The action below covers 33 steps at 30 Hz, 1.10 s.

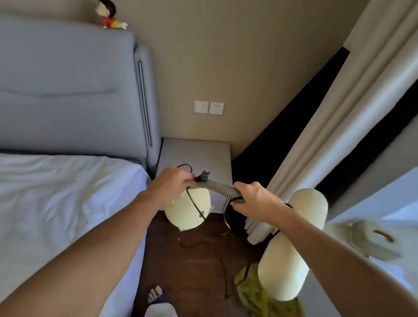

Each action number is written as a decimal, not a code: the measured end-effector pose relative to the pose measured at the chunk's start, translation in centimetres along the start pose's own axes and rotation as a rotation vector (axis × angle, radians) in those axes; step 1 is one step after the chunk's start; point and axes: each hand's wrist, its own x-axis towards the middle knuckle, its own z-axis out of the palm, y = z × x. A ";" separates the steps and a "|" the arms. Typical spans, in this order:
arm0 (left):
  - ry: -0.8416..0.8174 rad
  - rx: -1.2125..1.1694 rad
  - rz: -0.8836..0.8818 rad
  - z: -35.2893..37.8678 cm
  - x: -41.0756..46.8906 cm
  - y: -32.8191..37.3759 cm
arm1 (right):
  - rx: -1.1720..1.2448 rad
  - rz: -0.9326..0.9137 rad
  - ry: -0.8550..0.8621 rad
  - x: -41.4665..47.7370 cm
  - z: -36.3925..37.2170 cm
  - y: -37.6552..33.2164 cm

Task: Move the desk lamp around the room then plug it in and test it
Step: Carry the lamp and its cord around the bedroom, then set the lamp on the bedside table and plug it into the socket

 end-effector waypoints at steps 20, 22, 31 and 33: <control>-0.020 -0.103 -0.322 -2.1 34.6 -10.7 | 0.279 0.209 -0.106 36.9 -5.2 9.3; -0.058 -0.063 -0.393 -2.3 36.1 -12.0 | 0.306 0.237 -0.138 40.0 -4.8 10.0; 0.015 -0.261 -0.674 -4.2 38.4 -19.3 | 0.505 0.429 -0.232 48.7 -2.0 12.1; 0.027 -0.370 -0.724 -3.7 39.1 -20.3 | 0.509 0.442 -0.256 50.1 -1.0 12.0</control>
